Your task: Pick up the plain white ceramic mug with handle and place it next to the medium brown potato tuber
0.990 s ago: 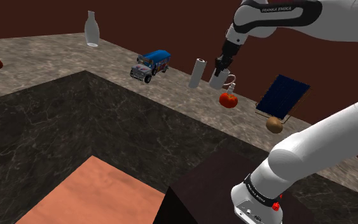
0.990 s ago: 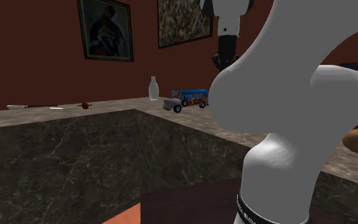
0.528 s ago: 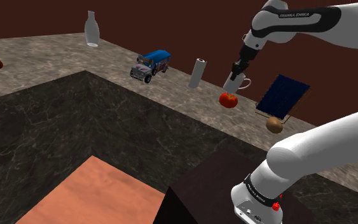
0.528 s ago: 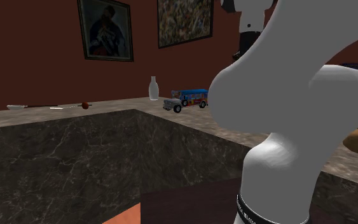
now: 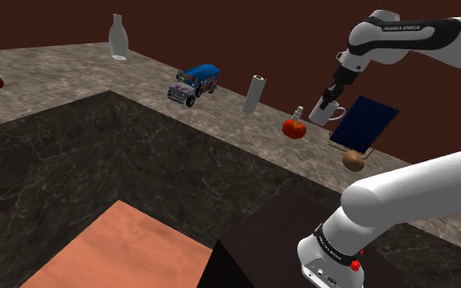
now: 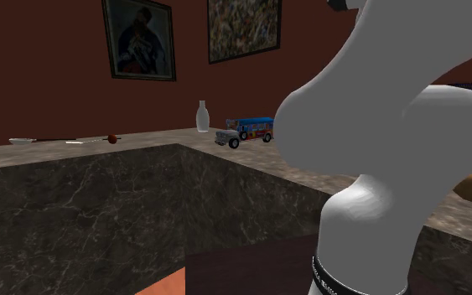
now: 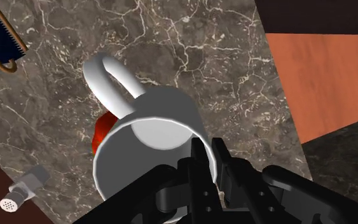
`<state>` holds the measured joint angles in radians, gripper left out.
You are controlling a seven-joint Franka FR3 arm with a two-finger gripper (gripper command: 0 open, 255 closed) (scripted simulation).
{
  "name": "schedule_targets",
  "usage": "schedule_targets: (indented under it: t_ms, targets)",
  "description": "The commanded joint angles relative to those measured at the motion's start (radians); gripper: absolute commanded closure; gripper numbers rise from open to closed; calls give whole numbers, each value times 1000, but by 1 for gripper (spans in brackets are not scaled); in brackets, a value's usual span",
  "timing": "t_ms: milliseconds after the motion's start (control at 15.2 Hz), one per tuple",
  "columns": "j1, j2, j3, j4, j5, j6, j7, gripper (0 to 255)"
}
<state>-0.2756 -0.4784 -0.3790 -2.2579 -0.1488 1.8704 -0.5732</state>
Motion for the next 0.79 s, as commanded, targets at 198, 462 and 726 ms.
schedule_targets:
  t_ms: [198, 462, 726]
  targets:
    - [-47, -12, -95, 13, -39, -14, -127, 255]
    - [-76, 0, -174, 43, -60, -21, -227, 255]
    - [-95, 32, -259, 91, -71, -26, -333, 255]
